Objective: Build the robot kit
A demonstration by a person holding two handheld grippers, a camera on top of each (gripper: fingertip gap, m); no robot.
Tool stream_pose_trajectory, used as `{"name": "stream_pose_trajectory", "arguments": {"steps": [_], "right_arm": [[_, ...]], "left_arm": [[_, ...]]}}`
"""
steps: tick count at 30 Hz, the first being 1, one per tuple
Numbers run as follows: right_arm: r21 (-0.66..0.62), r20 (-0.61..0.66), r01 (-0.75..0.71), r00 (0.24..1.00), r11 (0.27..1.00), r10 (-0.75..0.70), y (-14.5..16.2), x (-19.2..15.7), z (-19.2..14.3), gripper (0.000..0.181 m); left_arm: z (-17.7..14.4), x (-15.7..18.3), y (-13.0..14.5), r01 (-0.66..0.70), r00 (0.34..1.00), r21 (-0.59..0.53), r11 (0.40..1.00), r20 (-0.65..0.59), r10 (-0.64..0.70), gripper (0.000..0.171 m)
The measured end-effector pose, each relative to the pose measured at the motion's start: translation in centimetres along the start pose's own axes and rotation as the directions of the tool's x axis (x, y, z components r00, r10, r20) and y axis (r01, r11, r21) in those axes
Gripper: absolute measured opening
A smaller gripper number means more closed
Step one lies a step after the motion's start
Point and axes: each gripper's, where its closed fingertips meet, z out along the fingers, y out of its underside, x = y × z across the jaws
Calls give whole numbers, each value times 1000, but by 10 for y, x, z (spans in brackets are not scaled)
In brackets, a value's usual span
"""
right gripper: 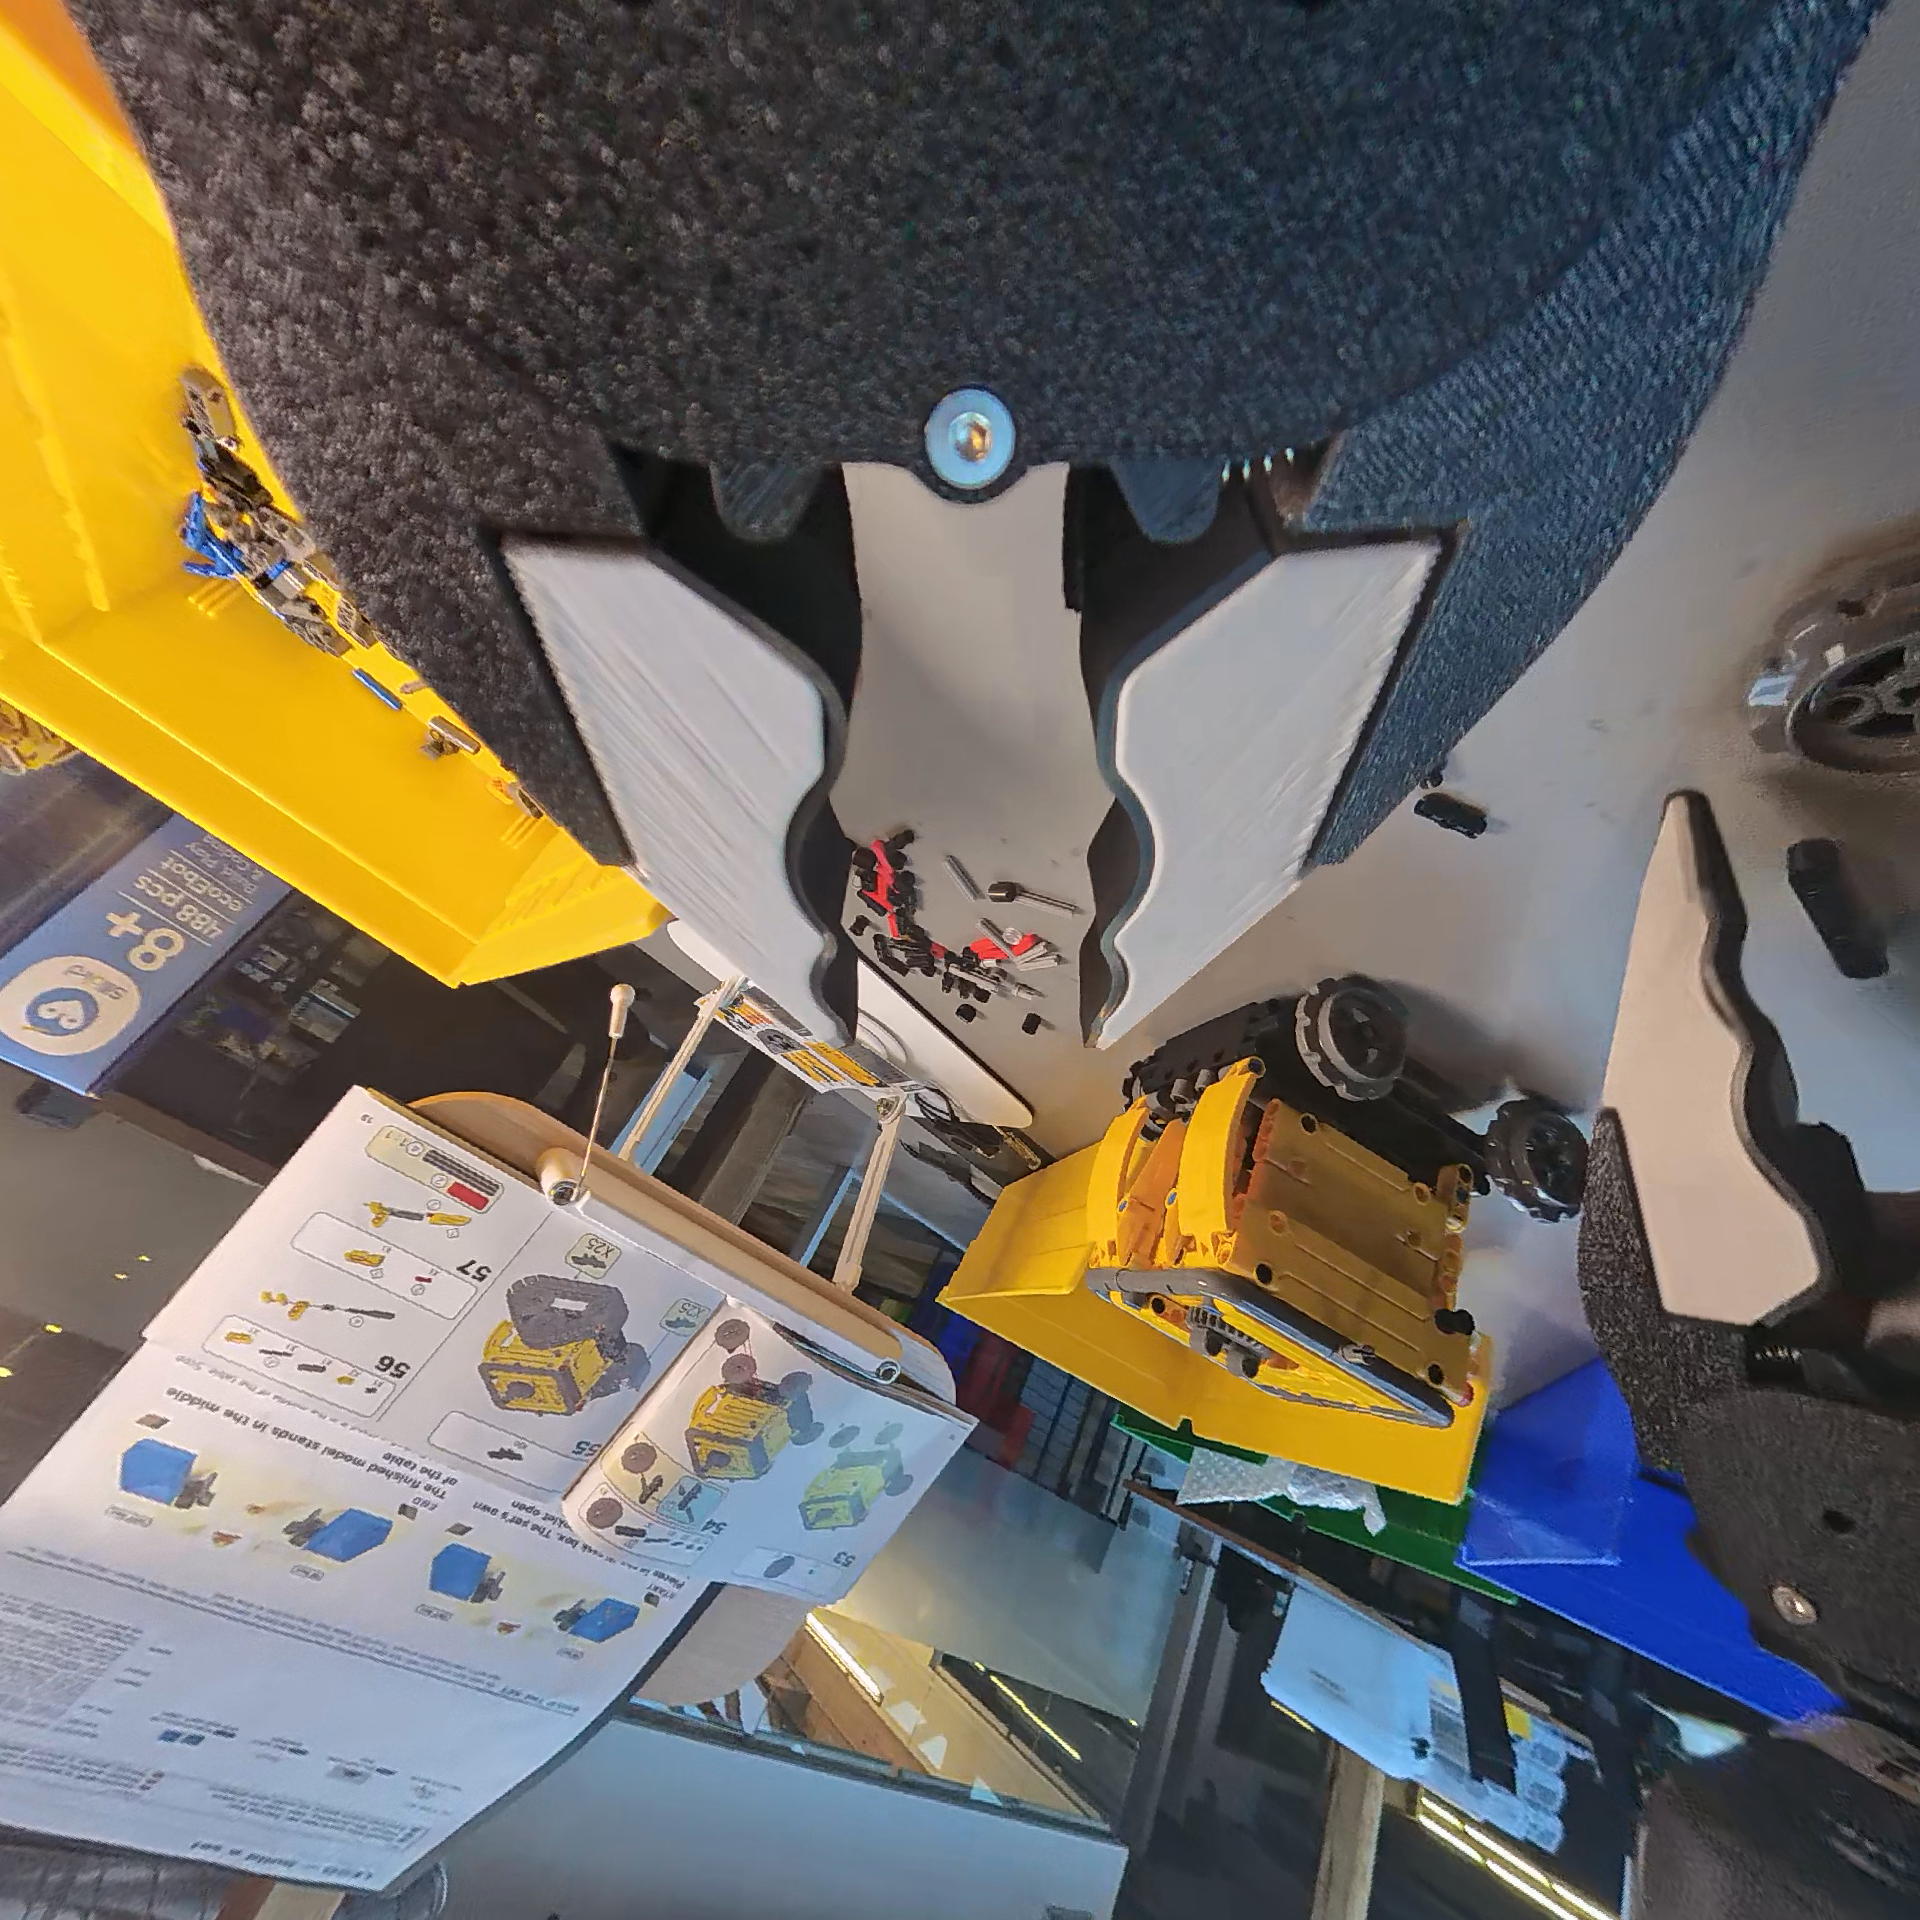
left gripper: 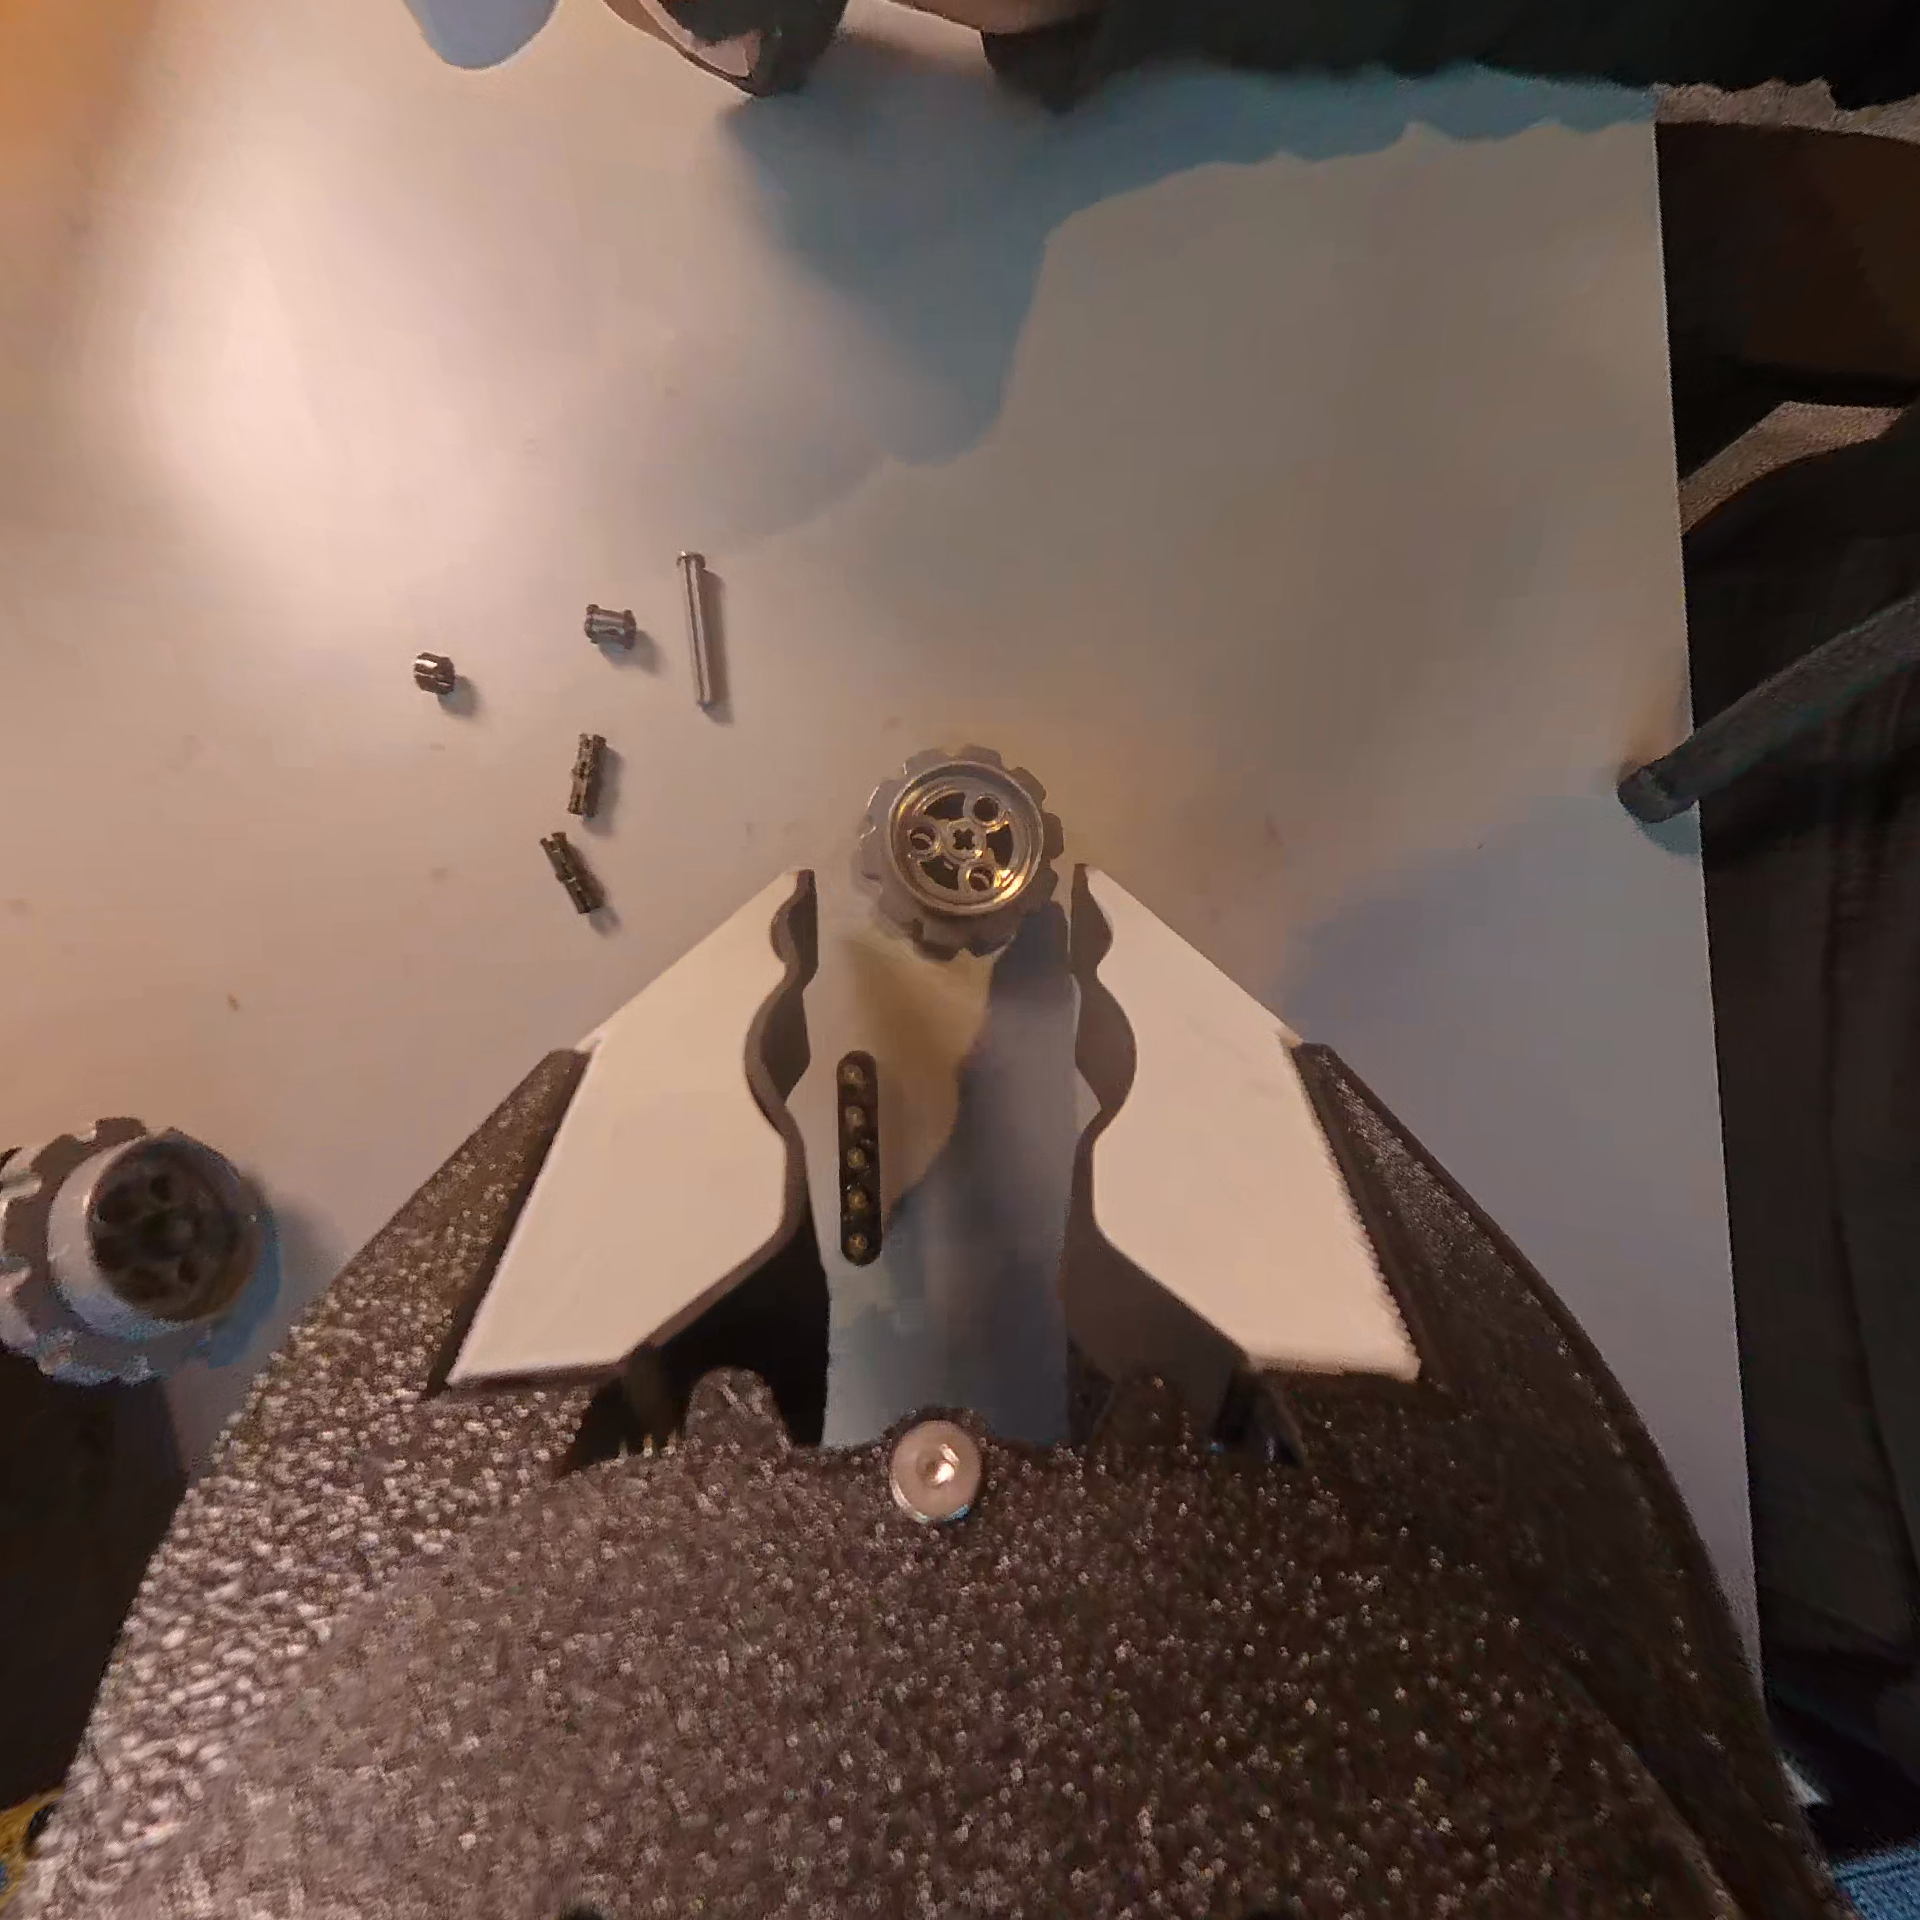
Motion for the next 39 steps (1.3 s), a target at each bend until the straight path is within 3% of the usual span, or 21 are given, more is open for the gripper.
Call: {"name": "stream_pose_trajectory", "arguments": {"steps": [3, 6, 8, 9, 11, 13, 15, 17, 20, 23, 26, 28, 30, 33, 39], "right_arm": [[-1, 5, 7, 1000, 1000, -7, -2, -3, 2, 43], [-1, 22, 3, 1000, 1000, -3, -2, -7, 2, 42], [-3, 102, 1, 995, 1000, -1, -3, -18, 2, 38], [-27, 204, -9, 979, 1000, 14, -1, -33, 1, 37], [-124, 465, -43, 880, 991, 96, 0, -76, -10, 39], [-244, 635, -18, 753, 970, 174, 2, -111, -29, 39], [-371, 728, 74, 642, 926, 241, 13, -139, -46, 55], [-430, 752, 146, 603, 891, 264, 25, -155, -50, 55], [-477, 743, 215, 617, 852, 260, 41, -165, -46, 40], [-467, 741, 218, 625, 857, 245, 34, -159, -46, 38], [-502, 615, 121, 746, 857, 255, 29, -105, -51, 38], [-580, 464, 85, 852, 810, 242, 51, -53, -61, 38], [-648, 355, 33, 897, 761, 263, 73, -19, -76, 38], [-715, 274, -3, 919, 699, 285, 96, 0, -91, 38], [-755, 273, 13, 915, 656, 296, 116, -2, -97, 33]], "left_arm": [[-19, -4, 3, 12, 1000, 59, 998, 25, -13, 49], [-34, -15, 24, 29, 996, 29, 999, 86, -31, 45], [-41, -17, 38, 45, 993, 9, 999, 106, -46, 43], [-43, -16, 42, 52, 993, 9, 999, 108, -53, 41], [-45, -16, 49, 58, 990, 6, 998, 125, -58, 37], [-45, -15, 55, 54, 988, -10, 998, 142, -52, 34], [-43, -13, 56, 42, 989, -13, 999, 142, -39, 31], [-39, -13, 55, 26, 989, -17, 1000, 144, -23, 28], [-34, -15, 55, 14, 989, -26, 1000, 144, -10, 24], [-35, -14, 51, -9, 992, -13, 1000, 126, 11, 5], [-34, -12, 48, -26, 994, 11, 1000, 106, 25, 5], [-31, -11, 48, -58, 993, 4, 998, 102, 57, 5], [-28, -8, 44, -96, 993, 4, 995, 73, 95, 5], [-22, -6, 38, -155, 987, -14, 988, 40, 155, 5], [-16, -6, 34, -206, 979, -14, 978, 6, 206, 5]]}}
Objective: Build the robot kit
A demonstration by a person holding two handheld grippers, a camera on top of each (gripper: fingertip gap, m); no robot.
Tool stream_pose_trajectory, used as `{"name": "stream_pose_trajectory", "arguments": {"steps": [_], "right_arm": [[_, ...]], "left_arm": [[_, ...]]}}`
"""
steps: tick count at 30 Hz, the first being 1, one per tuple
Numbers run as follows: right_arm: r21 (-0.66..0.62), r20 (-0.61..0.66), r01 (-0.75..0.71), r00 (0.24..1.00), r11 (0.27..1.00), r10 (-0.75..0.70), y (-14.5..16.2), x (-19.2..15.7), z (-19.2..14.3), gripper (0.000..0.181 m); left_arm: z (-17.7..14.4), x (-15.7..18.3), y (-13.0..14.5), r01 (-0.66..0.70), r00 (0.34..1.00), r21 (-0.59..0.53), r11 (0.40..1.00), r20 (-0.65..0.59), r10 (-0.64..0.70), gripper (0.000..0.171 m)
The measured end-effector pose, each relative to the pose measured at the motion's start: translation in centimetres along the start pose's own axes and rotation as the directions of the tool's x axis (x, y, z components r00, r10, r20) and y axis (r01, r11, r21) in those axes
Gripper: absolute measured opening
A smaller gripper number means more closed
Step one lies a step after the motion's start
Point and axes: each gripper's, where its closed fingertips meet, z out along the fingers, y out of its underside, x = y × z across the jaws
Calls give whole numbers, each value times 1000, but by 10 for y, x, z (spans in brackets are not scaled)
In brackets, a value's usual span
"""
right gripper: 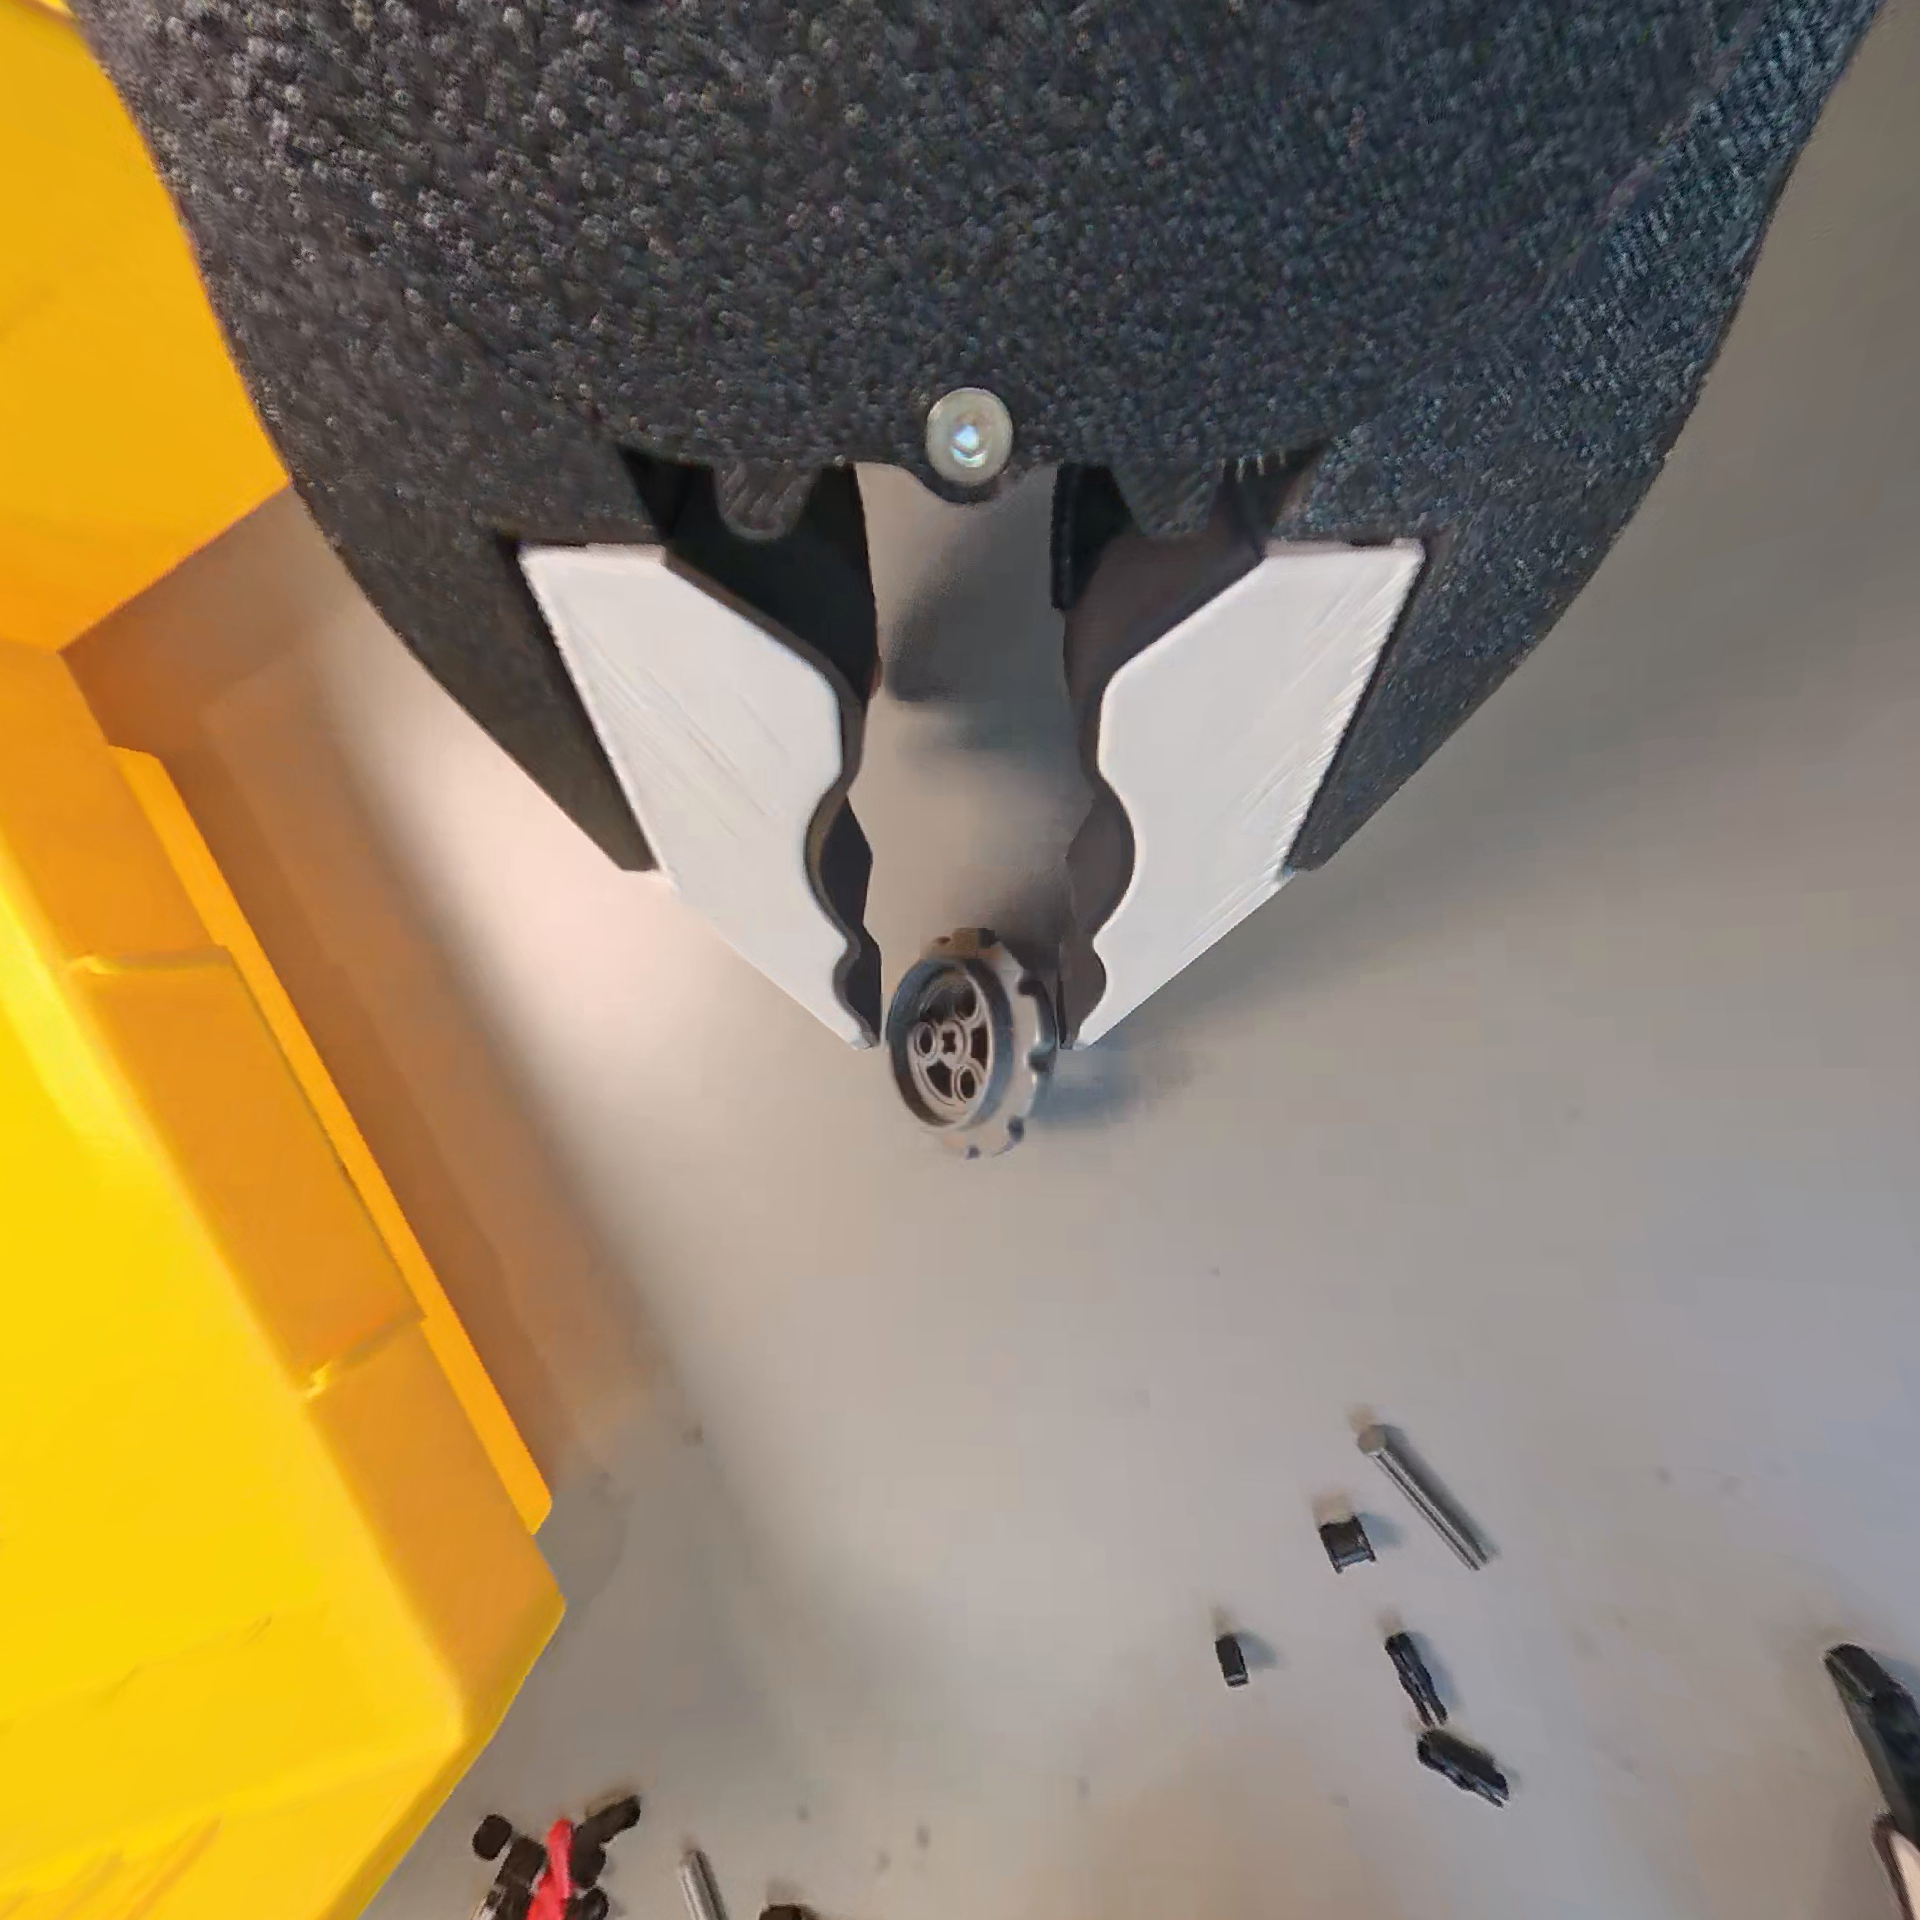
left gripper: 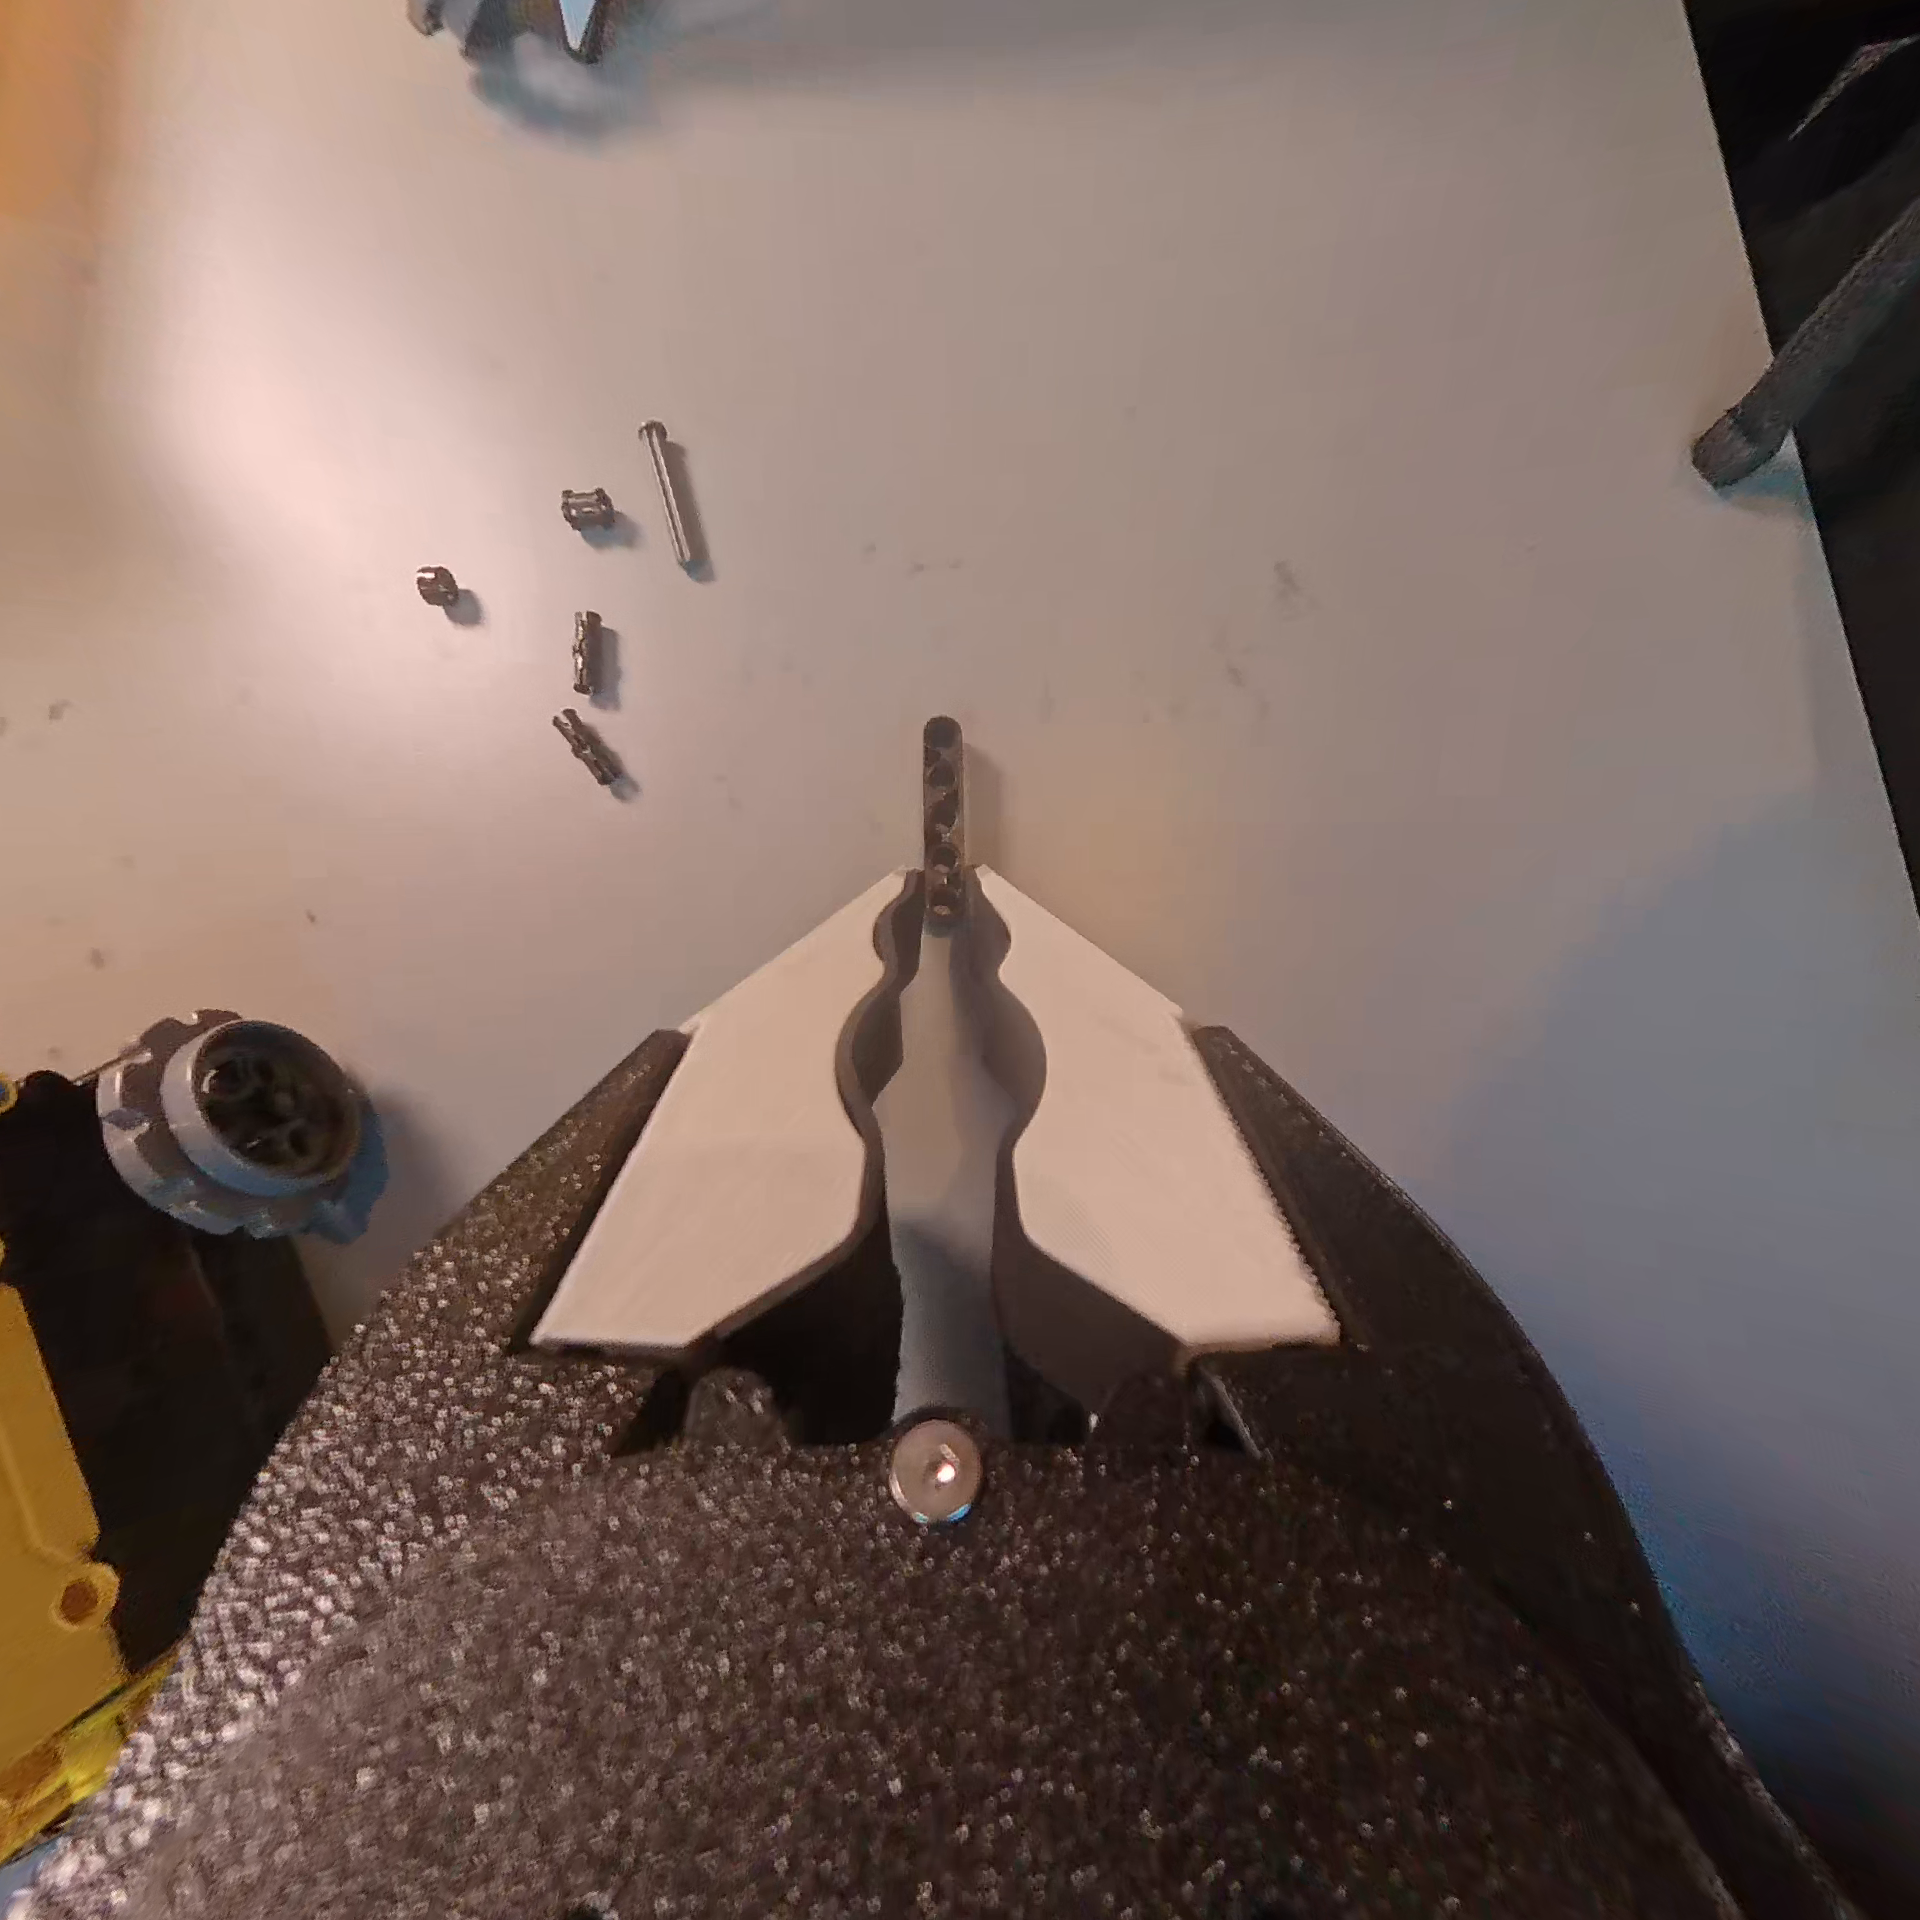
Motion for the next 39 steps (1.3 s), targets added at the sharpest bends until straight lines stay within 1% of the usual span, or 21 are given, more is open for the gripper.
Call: {"name": "stream_pose_trajectory", "arguments": {"steps": [1, 3, 4, 6, 8, 10, 12, 16, 20, 23, 25, 27, 32, 35, 39], "right_arm": [[1, -5, -2, 1000, 1000, 2, 0, 1, 0, 35], [2, -30, 5, 1000, 1000, -5, 0, 6, -2, 47], [17, -40, 6, 999, 1000, -5, -3, 7, -5, 50], [88, -59, 23, 998, 996, -17, -20, 7, -12, 51], [160, -64, 56, 997, 986, -46, -40, 0, -19, 51], [189, -69, 92, 994, 978, -80, -55, -8, -21, 51], [225, -32, 120, 993, 967, -116, -68, -22, -20, 51], [308, 114, 141, 976, 941, -184, -90, -59, -9, 47], [308, 182, 143, 962, 941, -205, -93, -71, 9, 46], [332, 223, 124, 953, 935, -206, -99, -74, 14, 44], [342, 232, 130, 948, 931, -217, -105, -73, 17, 43], [352, 231, 148, 943, 924, -239, -112, -71, 19, 43], [393, 265, 138, 930, 909, -256, -126, -73, 22, 43], [393, 300, 129, 918, 911, -259, -121, -82, 23, 42], [371, 288, 131, 925, 919, -248, -109, -78, 23, 40]], "left_arm": [[1, 0, 1, -1, 1000, 0, 1000, 1, 1, 6], [1, 0, 1, 4, 1000, 22, 1000, 5, -4, 9], [0, -1, 1, 8, 1000, 32, 999, 9, -9, 10], [0, -3, 2, 17, 1000, 56, 998, 17, -18, 14], [-1, -4, 2, 27, 999, 79, 996, 20, -29, 16], [-1, -4, 2, 36, 999, 98, 995, 22, -38, 16], [-2, -4, 3, 27, 999, 106, 994, 37, -31, 17], [-3, -7, 2, 31, 998, 124, 992, 49, -37, 14], [-2, -7, 3, 33, 998, 125, 992, 44, -39, 10], [-2, -8, 3, 32, 998, 125, 992, 54, -39, 9], [-2, -11, 3, 36, 997, 126, 991, 68, -45, 12], [-4, -17, 5, 42, 994, 127, 991, 97, -55, 17], [-11, -34, 9, 65, 980, 140, 988, 179, -90, 19], [-16, -39, 7, 76, 973, 171, 982, 201, -111, 19], [-21, -41, 4, 88, 971, 205, 975, 199, -130, 19]]}}
